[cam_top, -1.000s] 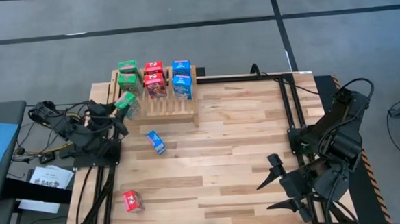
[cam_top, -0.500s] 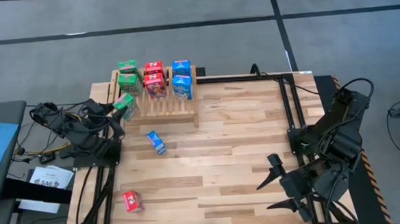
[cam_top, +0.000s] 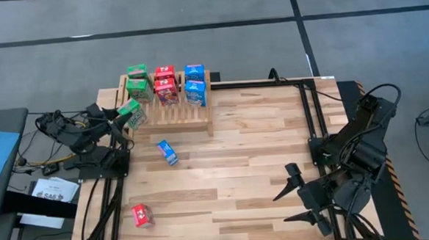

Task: Stack cereal on shelf
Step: Put the green cereal box on the shelf aligned with the other green cereal box

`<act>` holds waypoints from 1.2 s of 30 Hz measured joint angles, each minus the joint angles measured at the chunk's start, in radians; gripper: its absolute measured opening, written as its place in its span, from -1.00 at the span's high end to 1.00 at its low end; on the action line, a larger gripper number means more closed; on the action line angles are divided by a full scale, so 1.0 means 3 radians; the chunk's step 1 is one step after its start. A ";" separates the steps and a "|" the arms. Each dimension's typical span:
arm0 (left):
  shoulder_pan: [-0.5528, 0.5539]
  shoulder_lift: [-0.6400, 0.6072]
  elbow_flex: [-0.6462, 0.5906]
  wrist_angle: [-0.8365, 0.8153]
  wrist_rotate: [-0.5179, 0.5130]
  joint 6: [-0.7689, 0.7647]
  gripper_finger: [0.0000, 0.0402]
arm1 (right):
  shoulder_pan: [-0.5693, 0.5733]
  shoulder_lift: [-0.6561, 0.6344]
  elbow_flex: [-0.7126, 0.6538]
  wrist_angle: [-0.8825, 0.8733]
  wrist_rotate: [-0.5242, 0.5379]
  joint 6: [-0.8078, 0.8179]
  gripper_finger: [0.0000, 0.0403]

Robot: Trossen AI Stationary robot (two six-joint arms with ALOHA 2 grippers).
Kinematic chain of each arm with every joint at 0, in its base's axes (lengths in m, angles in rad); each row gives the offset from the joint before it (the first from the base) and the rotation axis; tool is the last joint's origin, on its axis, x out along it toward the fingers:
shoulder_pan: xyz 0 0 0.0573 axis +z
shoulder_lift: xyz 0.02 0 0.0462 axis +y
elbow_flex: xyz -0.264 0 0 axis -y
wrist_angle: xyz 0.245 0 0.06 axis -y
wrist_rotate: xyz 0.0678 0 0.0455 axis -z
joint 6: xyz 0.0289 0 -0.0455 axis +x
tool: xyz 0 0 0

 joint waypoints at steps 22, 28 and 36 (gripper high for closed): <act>0.0000 0.0250 0.0000 -0.0058 -0.0470 -0.0269 0.09 | -0.0026 0.0000 0.0000 -0.0001 -0.0001 0.0009 -0.42; -0.0001 0.0249 0.0000 -0.0298 -0.0472 -0.0557 0.09 | -0.0026 0.0000 0.0000 -0.0001 -0.0001 0.0010 -0.42; -0.0001 0.0247 0.0000 -0.0721 -0.0433 -0.1091 0.09 | -0.0026 0.0000 -0.0001 -0.0001 -0.0001 0.0011 -0.42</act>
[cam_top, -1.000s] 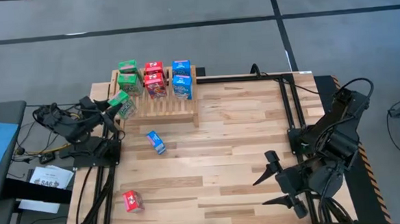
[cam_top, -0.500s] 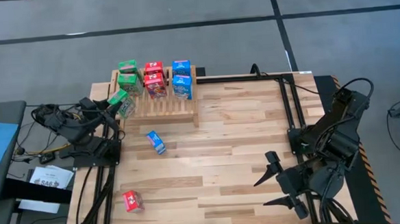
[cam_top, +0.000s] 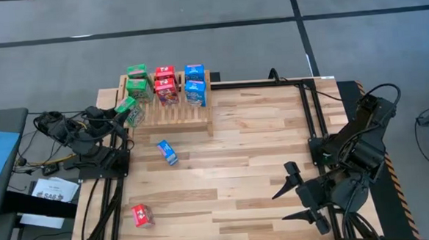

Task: Stack cereal on shelf
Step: Put the green cereal box on the shelf aligned with the other green cereal box

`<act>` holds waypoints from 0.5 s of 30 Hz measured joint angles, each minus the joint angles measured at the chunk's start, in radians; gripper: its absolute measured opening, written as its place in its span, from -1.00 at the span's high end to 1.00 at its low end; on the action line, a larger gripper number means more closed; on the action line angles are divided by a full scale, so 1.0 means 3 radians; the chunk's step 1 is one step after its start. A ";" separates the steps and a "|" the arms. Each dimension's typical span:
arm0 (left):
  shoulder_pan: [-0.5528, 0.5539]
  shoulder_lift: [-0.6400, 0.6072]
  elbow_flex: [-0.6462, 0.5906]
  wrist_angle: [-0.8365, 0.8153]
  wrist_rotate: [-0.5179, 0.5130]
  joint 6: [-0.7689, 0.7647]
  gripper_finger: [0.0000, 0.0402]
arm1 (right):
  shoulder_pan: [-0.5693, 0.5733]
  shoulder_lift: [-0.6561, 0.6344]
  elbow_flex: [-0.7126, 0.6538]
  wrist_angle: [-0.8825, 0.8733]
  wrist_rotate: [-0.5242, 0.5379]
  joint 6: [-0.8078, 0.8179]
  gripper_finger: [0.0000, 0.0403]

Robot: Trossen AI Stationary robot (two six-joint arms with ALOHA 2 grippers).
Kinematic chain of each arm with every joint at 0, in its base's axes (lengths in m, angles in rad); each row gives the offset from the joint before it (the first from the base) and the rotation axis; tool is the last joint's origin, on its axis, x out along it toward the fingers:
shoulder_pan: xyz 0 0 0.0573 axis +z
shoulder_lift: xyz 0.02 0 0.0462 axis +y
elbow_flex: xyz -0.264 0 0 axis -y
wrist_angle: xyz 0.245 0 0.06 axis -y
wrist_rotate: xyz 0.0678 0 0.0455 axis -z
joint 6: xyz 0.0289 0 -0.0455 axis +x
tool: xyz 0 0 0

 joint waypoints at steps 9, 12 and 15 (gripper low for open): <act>0.0001 0.0000 0.0001 -0.0022 0.0059 -0.0111 -0.05 | 0.0000 0.0000 0.0000 0.0000 0.0000 -0.0001 -0.42; 0.0000 0.0000 0.0001 -0.0008 0.0067 -0.0111 -0.20 | 0.0000 0.0000 0.0000 0.0000 0.0000 0.0000 -0.42; 0.0001 0.0000 0.0001 0.0006 0.0067 -0.0176 -0.34 | 0.0000 0.0000 0.0000 0.0000 0.0000 0.0000 -0.42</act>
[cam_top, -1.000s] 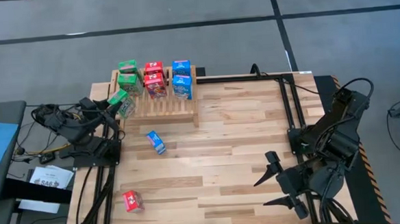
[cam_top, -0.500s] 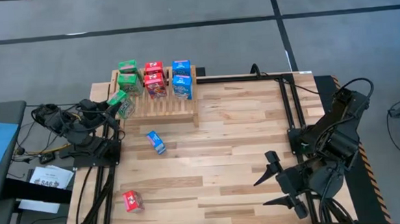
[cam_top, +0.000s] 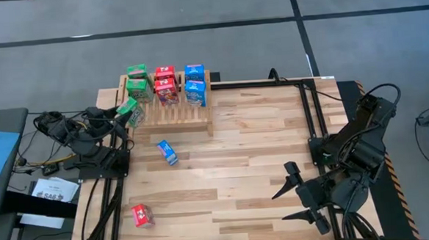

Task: Stack cereal on shelf
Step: Put the green cereal box on the shelf aligned with the other green cereal box

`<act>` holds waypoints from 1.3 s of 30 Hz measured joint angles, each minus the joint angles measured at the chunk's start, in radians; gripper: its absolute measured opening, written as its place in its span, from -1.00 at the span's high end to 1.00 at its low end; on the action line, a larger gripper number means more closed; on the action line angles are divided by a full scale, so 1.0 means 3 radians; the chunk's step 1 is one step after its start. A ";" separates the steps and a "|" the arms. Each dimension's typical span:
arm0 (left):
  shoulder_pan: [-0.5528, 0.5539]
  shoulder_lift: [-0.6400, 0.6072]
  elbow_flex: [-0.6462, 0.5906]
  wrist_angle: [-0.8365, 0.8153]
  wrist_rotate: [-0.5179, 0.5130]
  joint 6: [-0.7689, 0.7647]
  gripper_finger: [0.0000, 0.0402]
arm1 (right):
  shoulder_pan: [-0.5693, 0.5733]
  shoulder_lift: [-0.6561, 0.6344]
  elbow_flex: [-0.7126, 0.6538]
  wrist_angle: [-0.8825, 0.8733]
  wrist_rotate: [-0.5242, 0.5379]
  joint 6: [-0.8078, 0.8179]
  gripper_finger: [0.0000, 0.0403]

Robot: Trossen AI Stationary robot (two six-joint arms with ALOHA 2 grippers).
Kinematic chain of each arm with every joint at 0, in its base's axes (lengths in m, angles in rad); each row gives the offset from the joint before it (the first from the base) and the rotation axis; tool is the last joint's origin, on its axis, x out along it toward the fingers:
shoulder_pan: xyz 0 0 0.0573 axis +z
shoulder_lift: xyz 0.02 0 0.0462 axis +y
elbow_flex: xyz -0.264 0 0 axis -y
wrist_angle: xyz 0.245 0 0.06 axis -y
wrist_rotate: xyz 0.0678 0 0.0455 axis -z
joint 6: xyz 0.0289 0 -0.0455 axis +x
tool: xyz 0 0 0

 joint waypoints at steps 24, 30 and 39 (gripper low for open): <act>0.0000 0.0000 0.0001 0.1360 -0.0221 0.1368 -0.43 | 0.0000 0.0000 0.0000 -0.0072 -0.0001 0.0001 -0.42; -0.0001 -0.0001 0.0001 0.2200 -0.0386 0.2112 -0.43 | 0.0001 0.0000 0.0000 -0.0072 -0.0001 0.0000 -0.42; 0.0000 -0.0001 0.0003 0.2687 0.0036 0.2463 -0.43 | 0.0002 0.0000 0.0000 -0.0072 -0.0003 0.0001 -0.42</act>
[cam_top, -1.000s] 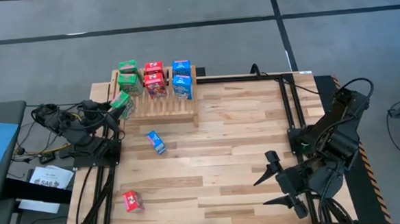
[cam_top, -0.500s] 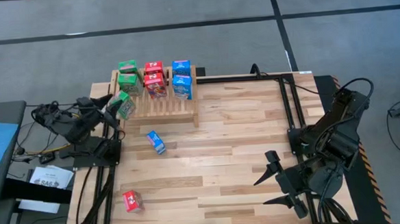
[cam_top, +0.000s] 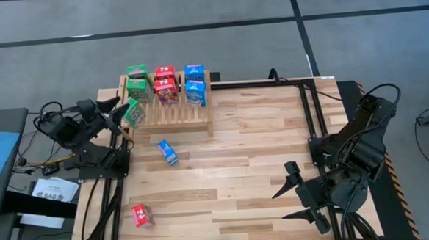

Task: Stack cereal on shelf
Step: Put the green cereal box on the shelf aligned with the other green cereal box

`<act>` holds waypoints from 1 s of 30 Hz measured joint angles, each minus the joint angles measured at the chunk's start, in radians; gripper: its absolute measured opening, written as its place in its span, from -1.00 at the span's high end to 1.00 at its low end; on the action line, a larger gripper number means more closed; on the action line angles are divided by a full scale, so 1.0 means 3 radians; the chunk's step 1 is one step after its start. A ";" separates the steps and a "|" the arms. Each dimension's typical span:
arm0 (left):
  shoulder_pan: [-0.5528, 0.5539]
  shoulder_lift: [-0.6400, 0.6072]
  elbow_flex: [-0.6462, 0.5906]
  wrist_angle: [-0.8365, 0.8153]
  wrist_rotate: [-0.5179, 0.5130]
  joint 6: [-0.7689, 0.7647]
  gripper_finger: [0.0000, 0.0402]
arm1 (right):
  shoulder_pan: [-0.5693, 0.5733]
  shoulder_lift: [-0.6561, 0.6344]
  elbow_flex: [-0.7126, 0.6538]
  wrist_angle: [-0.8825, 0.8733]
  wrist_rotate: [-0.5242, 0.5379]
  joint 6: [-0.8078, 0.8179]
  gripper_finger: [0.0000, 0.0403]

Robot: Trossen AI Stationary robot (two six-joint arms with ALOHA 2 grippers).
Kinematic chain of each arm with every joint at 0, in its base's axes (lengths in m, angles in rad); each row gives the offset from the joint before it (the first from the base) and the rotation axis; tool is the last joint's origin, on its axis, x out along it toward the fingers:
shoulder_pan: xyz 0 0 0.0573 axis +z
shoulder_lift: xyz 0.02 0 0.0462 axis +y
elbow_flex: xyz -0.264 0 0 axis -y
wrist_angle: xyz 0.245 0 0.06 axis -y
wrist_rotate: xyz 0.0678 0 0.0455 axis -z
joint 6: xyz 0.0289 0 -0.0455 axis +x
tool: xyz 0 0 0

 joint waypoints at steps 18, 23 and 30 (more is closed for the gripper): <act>-0.0001 0.0000 0.0000 -0.0304 0.2669 -0.0598 -0.43 | 0.0030 0.0000 0.0000 0.0000 -0.0006 0.0002 -0.42; -0.0001 0.0066 0.0000 -0.0316 0.2780 -0.0648 -0.43 | 0.0030 0.0000 0.0000 0.0000 -0.0005 0.0002 -0.42; -0.0001 0.0164 -0.0001 -0.0540 0.2827 -0.0752 -0.43 | -0.0106 -0.0007 0.0000 -0.0002 -0.0004 0.0000 -0.42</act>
